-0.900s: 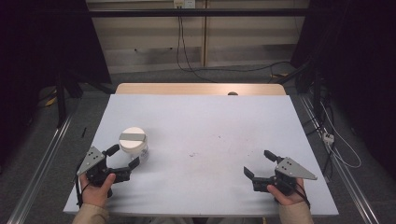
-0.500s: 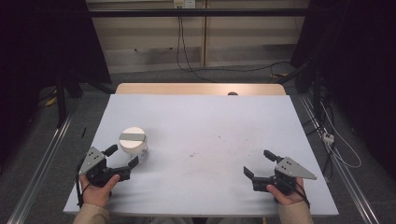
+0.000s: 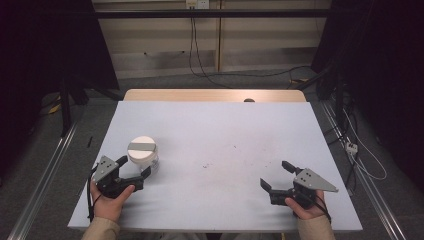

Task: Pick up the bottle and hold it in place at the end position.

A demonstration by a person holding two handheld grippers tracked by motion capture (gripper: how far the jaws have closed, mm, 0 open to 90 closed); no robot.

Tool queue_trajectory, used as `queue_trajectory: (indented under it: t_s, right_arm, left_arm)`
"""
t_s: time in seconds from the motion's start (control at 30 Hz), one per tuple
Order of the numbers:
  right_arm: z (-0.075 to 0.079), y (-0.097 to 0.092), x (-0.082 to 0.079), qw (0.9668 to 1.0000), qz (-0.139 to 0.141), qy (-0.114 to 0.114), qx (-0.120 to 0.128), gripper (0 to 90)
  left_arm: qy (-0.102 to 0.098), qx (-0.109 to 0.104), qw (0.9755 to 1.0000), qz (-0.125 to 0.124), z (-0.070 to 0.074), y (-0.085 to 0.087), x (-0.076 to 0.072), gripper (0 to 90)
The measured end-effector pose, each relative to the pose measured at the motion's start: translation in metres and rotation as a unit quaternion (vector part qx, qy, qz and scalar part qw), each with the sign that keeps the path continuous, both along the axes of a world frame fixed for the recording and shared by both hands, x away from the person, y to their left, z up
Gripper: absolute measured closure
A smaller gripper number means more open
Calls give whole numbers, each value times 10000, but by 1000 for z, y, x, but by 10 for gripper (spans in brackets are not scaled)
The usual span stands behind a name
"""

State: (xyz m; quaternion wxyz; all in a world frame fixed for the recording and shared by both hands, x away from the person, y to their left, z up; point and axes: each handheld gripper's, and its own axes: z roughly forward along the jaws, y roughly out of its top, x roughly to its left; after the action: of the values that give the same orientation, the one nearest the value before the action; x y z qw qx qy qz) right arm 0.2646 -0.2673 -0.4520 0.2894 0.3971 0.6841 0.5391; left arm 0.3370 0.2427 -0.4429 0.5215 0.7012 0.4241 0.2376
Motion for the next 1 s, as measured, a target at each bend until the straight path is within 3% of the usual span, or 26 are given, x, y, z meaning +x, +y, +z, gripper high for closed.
queue_trajectory:
  t_s: [0.2, 0.5, 0.83, 1.0]
  right_arm:
    - [0, -1, -1, 10000, -15, 12, 3, 30]
    - [0, 0, -1, 10000, 8, 18, 19, 31]
    - [-1, 0, 0, 10000, -2, 25, 38, 33]
    - [-1, -1, 0, 10000, 6, 20, 43, 33]
  left_arm:
    - [175, 38, 9995, 250, -2, -11, 9, 37]
    - [274, 236, 9979, 538, -7, -18, 16, 47]
    - [270, 354, 9964, 717, -11, -32, 23, 61]
    - [241, 267, 9955, 876, -11, -35, 28, 62]
